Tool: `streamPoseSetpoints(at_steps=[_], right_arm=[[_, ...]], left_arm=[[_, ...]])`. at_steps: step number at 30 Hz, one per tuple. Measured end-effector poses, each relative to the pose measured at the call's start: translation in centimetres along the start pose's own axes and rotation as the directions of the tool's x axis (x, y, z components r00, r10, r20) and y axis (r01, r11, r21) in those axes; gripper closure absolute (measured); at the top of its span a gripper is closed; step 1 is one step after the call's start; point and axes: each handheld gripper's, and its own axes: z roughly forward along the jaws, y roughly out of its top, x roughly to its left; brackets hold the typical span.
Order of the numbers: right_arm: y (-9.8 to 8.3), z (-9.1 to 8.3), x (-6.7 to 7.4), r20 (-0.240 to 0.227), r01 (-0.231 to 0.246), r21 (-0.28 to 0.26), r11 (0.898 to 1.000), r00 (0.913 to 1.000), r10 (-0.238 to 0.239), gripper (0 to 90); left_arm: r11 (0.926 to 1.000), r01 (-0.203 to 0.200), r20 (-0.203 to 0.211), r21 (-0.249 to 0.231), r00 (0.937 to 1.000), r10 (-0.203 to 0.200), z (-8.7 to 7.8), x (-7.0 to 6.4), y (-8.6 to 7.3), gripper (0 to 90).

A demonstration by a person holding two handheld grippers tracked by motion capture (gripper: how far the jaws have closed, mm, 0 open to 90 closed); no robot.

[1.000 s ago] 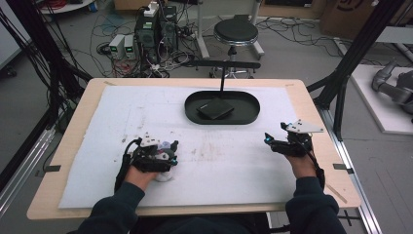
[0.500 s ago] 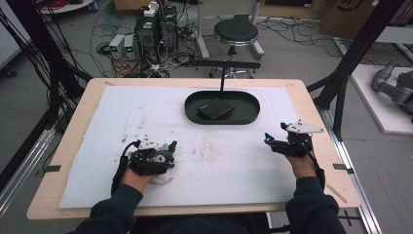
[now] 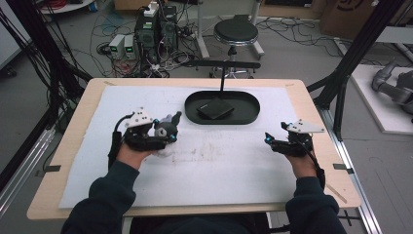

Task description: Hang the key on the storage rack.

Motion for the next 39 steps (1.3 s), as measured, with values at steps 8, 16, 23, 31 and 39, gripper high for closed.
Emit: streamPoseSetpoints(at_steps=[8,16,23,31,39], right_arm=[[0.1,0.1,0.0,-0.003,0.002,-0.006,1.000,1.0000,-0.002,26.5],[0.1,0.0,-0.3,-0.012,-0.012,-0.018,1.000,0.9999,0.012,26.5],[0.0,-0.2,-0.4,-0.013,-0.025,-0.024,0.999,0.9996,0.025,26.5],[-0.3,-0.5,-0.8,-0.013,-0.039,-0.028,0.999,0.9992,0.038,26.5],[-0.4,-0.5,-0.9,-0.017,-0.040,-0.027,0.999,0.9991,0.040,26.5]], left_arm=[[0.9986,-0.036,0.070,-0.039,0.9968,0.039,1.7,2.5,5.7,38.2],[0.9917,-0.110,0.094,-0.068,0.9888,0.116,5.4,4.7,10.5,38.2],[0.9874,-0.130,0.112,-0.091,0.9838,0.140,8.4,6.7,12.0,38.2],[0.9816,-0.170,0.113,-0.088,0.9773,0.179,11.0,8.0,12.6,38.2],[0.9876,-0.143,0.089,-0.066,0.9849,0.148,12.0,8.8,12.1,38.2]])
